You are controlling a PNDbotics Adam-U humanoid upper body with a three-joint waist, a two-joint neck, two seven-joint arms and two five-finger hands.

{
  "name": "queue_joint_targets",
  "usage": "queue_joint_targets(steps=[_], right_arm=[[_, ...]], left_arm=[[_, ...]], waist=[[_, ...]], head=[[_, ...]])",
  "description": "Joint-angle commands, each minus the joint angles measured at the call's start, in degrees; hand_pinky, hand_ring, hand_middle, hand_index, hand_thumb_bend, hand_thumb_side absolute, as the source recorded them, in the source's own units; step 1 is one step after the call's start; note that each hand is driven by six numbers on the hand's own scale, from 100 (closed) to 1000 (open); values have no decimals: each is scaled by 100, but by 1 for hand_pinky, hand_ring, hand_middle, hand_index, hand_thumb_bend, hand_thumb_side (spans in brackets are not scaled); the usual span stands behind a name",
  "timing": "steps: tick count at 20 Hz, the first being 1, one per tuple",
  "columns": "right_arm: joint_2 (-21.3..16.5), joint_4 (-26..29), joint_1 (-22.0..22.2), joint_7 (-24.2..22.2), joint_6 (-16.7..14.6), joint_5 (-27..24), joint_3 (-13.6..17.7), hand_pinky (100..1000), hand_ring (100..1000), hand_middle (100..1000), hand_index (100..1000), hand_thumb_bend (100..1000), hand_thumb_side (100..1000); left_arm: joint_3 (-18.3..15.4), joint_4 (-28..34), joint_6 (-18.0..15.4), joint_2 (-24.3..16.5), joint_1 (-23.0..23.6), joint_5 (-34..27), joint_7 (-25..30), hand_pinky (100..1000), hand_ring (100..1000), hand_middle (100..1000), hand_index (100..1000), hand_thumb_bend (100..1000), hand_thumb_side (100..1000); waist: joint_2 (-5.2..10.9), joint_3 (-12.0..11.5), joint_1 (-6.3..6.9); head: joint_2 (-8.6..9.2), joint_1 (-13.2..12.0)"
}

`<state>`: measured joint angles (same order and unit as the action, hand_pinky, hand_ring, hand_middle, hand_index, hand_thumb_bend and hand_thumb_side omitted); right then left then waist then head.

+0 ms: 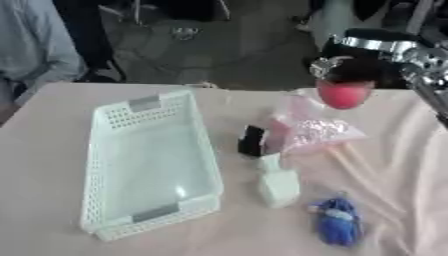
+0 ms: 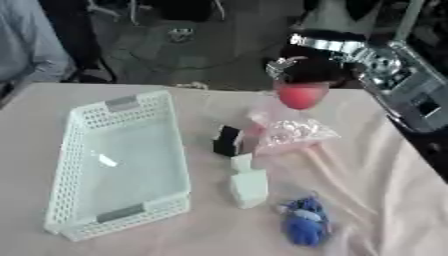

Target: Pick up objects on the table and place them in the box.

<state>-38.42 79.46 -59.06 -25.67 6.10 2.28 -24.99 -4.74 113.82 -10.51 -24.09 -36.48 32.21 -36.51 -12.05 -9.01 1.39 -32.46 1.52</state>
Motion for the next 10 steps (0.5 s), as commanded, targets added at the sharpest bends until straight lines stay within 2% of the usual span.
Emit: queue_joint_targets(steps=[1, 6, 10], right_arm=[[152, -83, -251, 563, -280, 470, 134, 100, 100, 100, 100, 100, 662], [611, -491, -423, 1558, -801, 1454, 101, 100, 100, 100, 100, 100, 688], [990, -897, -523, 2073, -1140, 2134, 72, 100, 100, 100, 100, 100, 707]], left_arm=[[-6, 77, -12, -24, -146, -37, -23, 830, 958, 863, 905, 100, 920], [8, 77, -32, 65, -206, -70, -17, 830, 958, 864, 905, 100, 921], [22, 77, -58, 139, -248, -95, 2, 830, 958, 864, 905, 100, 921]], waist=[[-5, -48, -20], [-34, -174, 22], [-33, -307, 44]], head=[[133, 108], [179, 258], [245, 539]])
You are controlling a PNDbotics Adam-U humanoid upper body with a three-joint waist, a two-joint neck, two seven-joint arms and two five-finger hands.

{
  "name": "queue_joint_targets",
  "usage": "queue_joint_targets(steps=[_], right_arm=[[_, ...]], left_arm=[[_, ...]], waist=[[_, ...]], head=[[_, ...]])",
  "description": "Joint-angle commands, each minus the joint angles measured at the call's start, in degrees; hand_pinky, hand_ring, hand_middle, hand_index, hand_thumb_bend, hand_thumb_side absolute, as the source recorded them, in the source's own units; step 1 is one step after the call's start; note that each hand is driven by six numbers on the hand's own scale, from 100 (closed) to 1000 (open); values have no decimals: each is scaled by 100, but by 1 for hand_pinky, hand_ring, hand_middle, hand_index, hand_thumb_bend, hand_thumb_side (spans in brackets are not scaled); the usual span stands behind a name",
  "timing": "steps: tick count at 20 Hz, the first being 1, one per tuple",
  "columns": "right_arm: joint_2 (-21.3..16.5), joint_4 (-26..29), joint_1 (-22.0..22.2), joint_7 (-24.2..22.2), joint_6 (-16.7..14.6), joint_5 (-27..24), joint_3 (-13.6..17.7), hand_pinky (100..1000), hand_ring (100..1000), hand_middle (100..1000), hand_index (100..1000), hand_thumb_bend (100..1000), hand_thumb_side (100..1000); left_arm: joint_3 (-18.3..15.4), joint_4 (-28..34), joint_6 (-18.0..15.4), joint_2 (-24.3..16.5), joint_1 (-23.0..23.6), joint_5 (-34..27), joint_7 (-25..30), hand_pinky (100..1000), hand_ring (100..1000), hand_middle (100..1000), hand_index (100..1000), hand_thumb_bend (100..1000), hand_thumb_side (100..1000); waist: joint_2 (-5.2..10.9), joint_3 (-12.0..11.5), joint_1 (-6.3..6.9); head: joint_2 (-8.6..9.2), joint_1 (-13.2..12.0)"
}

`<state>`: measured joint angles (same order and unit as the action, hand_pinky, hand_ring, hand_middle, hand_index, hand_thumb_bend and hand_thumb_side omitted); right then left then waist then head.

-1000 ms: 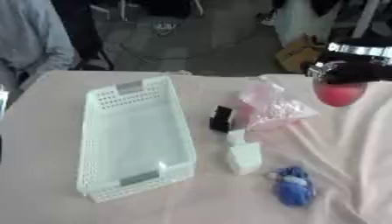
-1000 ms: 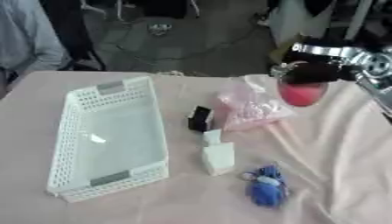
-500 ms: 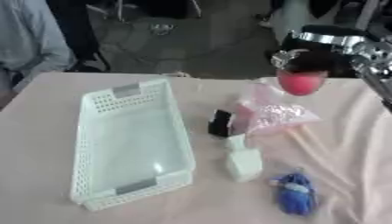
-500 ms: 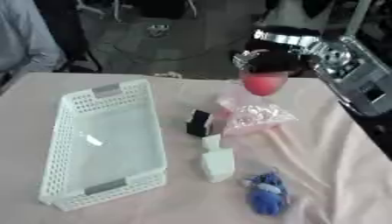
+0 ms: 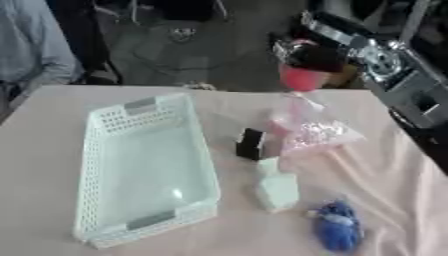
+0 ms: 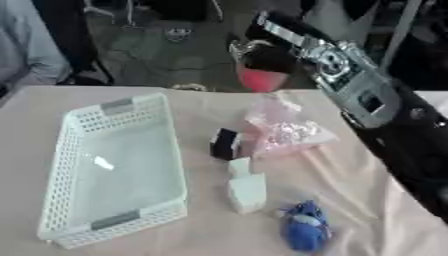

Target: Pick up objects on the table and place them in the box.

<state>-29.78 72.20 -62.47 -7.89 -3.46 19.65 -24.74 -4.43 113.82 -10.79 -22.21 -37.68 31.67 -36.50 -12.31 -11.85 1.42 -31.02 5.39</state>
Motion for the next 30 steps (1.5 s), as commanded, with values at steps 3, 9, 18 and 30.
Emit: queue_joint_targets(steps=[3, 9, 18, 30], right_arm=[[303, -393, -239, 691, -403, 951, 68, 100, 100, 100, 100, 100, 729], [540, -818, -242, 1626, -732, 2069, 107, 100, 100, 100, 100, 100, 763], [830, -1257, -236, 2060, -1362, 3172, 97, 100, 100, 100, 100, 100, 791], [1029, -1536, -216, 2415, -1810, 3795, 144, 100, 100, 100, 100, 100, 807]], left_arm=[[-13, 77, -37, -27, -133, -53, 1, 831, 958, 863, 904, 100, 920], [-8, 77, -86, 74, -244, -61, -12, 831, 959, 863, 905, 100, 920], [20, 77, -161, 150, -394, -92, 2, 831, 959, 863, 905, 100, 920], [37, 77, -263, 243, -635, -90, -11, 831, 959, 863, 904, 100, 920]], waist=[[-6, -95, 40], [-65, -308, 13], [-194, -610, -80], [-433, -1140, -259]], head=[[173, 311], [279, 620], [346, 781], [545, 1206]])
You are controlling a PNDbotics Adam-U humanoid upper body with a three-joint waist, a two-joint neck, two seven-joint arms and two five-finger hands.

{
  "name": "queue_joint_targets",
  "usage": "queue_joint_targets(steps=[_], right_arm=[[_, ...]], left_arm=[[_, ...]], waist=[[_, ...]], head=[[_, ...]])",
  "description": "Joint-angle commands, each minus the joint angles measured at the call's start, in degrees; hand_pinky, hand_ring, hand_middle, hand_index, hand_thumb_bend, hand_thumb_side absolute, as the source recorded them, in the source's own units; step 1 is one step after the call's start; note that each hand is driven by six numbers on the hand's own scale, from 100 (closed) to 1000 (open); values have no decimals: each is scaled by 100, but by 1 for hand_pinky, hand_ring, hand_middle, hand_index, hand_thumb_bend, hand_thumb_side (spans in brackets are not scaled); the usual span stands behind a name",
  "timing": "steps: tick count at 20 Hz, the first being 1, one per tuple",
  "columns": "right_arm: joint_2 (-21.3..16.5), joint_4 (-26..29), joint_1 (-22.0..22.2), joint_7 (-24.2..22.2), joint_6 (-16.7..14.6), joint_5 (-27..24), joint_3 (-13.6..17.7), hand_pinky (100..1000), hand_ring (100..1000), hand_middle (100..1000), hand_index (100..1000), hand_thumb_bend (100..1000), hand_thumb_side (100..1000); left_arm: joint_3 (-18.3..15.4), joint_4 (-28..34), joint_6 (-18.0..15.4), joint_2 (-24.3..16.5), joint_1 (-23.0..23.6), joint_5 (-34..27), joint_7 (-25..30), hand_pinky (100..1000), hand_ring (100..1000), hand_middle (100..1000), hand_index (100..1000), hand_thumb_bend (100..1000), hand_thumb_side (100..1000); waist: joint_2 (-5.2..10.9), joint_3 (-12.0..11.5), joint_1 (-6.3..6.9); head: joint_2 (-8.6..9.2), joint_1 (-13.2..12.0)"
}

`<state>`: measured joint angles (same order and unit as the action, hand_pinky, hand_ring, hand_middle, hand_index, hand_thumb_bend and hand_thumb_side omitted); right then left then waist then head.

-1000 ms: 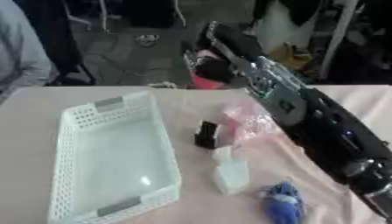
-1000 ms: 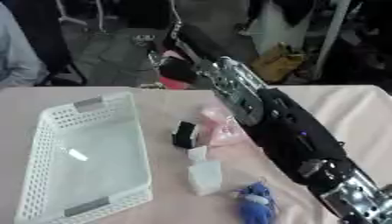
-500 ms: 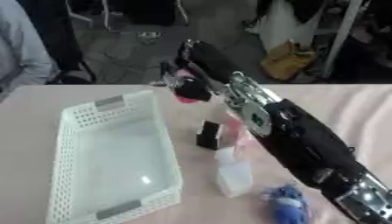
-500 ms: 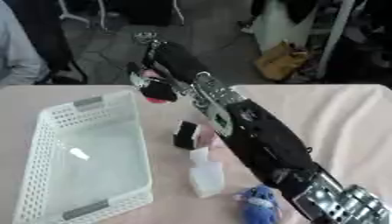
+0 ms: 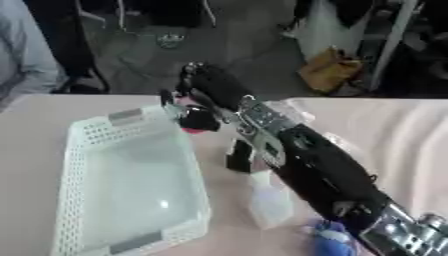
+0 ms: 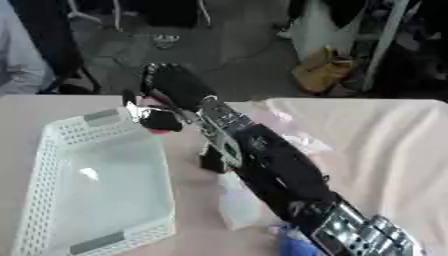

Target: Pick up objects on the table and place them in the box.

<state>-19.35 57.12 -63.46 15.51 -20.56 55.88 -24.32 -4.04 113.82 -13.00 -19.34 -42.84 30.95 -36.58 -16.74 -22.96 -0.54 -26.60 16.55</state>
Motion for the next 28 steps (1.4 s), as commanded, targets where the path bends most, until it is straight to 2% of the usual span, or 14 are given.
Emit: queue_joint_targets(steps=[1, 2, 8, 13, 19, 25, 26, 27, 28], right_arm=[[-4, -70, -114, 111, -137, 239, 118, 100, 100, 100, 100, 100, 777], [6, -103, -114, 150, -177, 297, 130, 100, 100, 100, 100, 100, 807], [77, -240, -119, 272, -377, 520, 148, 100, 100, 100, 100, 100, 812], [186, -226, -134, 335, -605, 640, 95, 100, 100, 100, 100, 100, 821], [291, -51, -122, 446, -951, 857, -55, 100, 100, 100, 100, 100, 859], [256, 326, -163, 558, -1190, 1211, -282, 100, 100, 100, 100, 100, 930], [246, 372, -166, 559, -1177, 1265, -305, 100, 244, 206, 272, 100, 993], [233, 387, -169, 509, -1168, 1316, -332, 100, 244, 206, 272, 100, 993], [226, 391, -170, 439, -1165, 1351, -350, 438, 525, 514, 524, 100, 1000]], left_arm=[[-3, 77, -48, -37, -131, -20, -6, 831, 959, 863, 904, 100, 920], [-3, 77, -58, -30, -153, -20, -9, 831, 959, 863, 904, 100, 920], [-6, 77, -95, -3, -249, -21, -22, 831, 959, 863, 904, 100, 920], [-17, 77, -108, -13, -260, -21, -39, 832, 959, 863, 904, 100, 919], [-26, 77, -128, -23, -286, -5, -49, 832, 959, 863, 904, 100, 920], [-28, 77, -115, -103, -272, 14, -36, 832, 959, 863, 904, 100, 922], [-27, 77, -116, -103, -276, 15, -31, 832, 959, 863, 904, 100, 923], [-25, 77, -118, -103, -281, 15, -28, 832, 959, 863, 904, 100, 923], [-25, 77, -119, -105, -284, 15, -26, 831, 959, 863, 904, 100, 923]], waist=[[-5, -59, -74], [-29, -98, -95], [-118, -269, -158], [-141, -316, -200], [-125, -358, -264], [-96, -296, -310], [-94, -293, -310], [-91, -290, -310], [-88, -289, -309]], head=[[114, 109], [136, 134], [243, 291], [265, 387], [226, 474], [167, 434], [159, 434], [151, 435], [152, 437]])
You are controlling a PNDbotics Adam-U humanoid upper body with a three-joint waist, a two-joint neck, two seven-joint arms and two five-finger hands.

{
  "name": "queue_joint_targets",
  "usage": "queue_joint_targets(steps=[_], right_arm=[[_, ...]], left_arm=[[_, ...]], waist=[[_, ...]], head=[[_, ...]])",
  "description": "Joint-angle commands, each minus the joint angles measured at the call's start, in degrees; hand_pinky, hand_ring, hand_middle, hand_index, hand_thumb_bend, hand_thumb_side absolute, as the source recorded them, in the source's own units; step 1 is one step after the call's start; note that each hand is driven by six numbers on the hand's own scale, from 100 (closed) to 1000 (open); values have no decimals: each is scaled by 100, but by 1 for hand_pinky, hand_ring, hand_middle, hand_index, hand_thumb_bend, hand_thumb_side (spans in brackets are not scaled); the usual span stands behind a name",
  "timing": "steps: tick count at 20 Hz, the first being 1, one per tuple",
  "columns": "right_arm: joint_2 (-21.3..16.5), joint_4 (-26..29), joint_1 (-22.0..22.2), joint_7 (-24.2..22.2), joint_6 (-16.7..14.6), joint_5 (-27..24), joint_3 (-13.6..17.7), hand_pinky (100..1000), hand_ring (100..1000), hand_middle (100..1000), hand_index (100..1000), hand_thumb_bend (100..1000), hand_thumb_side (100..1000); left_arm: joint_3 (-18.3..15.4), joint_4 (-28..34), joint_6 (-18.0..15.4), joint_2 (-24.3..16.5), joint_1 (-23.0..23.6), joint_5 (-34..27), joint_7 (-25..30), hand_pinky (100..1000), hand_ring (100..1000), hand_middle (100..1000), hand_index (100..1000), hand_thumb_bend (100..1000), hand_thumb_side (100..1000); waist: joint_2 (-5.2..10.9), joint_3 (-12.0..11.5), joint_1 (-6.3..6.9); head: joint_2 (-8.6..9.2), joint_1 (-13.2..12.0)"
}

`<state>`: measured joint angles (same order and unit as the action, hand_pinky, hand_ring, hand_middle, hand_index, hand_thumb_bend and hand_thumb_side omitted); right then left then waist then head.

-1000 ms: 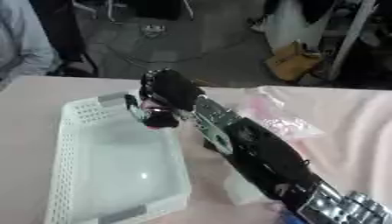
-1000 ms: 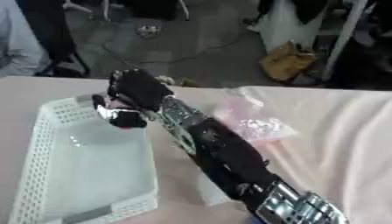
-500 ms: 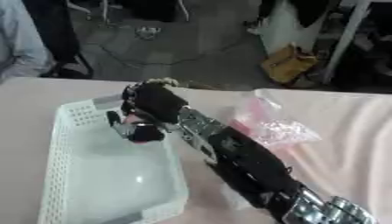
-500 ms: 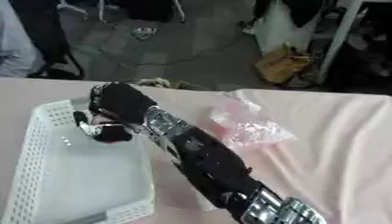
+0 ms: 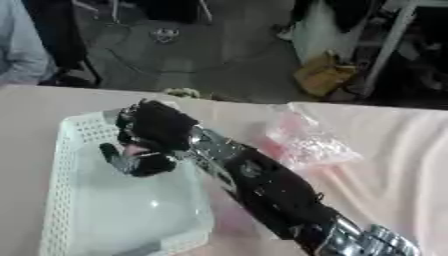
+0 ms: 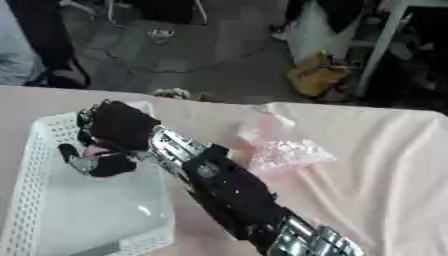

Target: Pick up objects on the table and place them in the box.

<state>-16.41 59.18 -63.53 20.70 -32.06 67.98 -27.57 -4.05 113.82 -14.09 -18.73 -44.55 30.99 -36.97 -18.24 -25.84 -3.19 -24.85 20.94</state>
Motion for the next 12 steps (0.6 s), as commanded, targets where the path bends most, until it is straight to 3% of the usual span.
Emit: queue_joint_targets(steps=[1, 2, 3, 7, 12], right_arm=[[-73, 174, -163, -179, -27, 171, -37, 438, 525, 514, 524, 100, 1000], [-76, 170, -167, -264, -44, 185, -39, 756, 763, 746, 706, 132, 1000], [-88, 182, -178, -337, -94, 192, -44, 882, 865, 857, 798, 122, 1000], [-127, 297, -211, -371, -239, 127, -36, 989, 943, 938, 869, 115, 1000], [-172, 402, -225, -257, -276, 137, -50, 1000, 969, 967, 901, 149, 1000]], left_arm=[[-26, 77, -10, -171, -115, 12, 13, 831, 959, 863, 904, 100, 923], [-28, 77, -11, -174, -117, 12, 13, 831, 959, 863, 904, 100, 924], [-30, 77, -16, -170, -125, 14, 10, 832, 959, 863, 904, 100, 924], [-32, 77, -24, -178, -138, 22, 8, 832, 960, 864, 904, 100, 925], [-34, 77, -30, -201, -151, 38, 15, 832, 960, 865, 905, 100, 928]], waist=[[65, 0, -42], [67, 0, -41], [71, 2, -41], [85, 6, -35], [120, 23, -23]], head=[[-17, 1], [-16, 1], [-22, 6], [-22, 33], [-31, 63]])
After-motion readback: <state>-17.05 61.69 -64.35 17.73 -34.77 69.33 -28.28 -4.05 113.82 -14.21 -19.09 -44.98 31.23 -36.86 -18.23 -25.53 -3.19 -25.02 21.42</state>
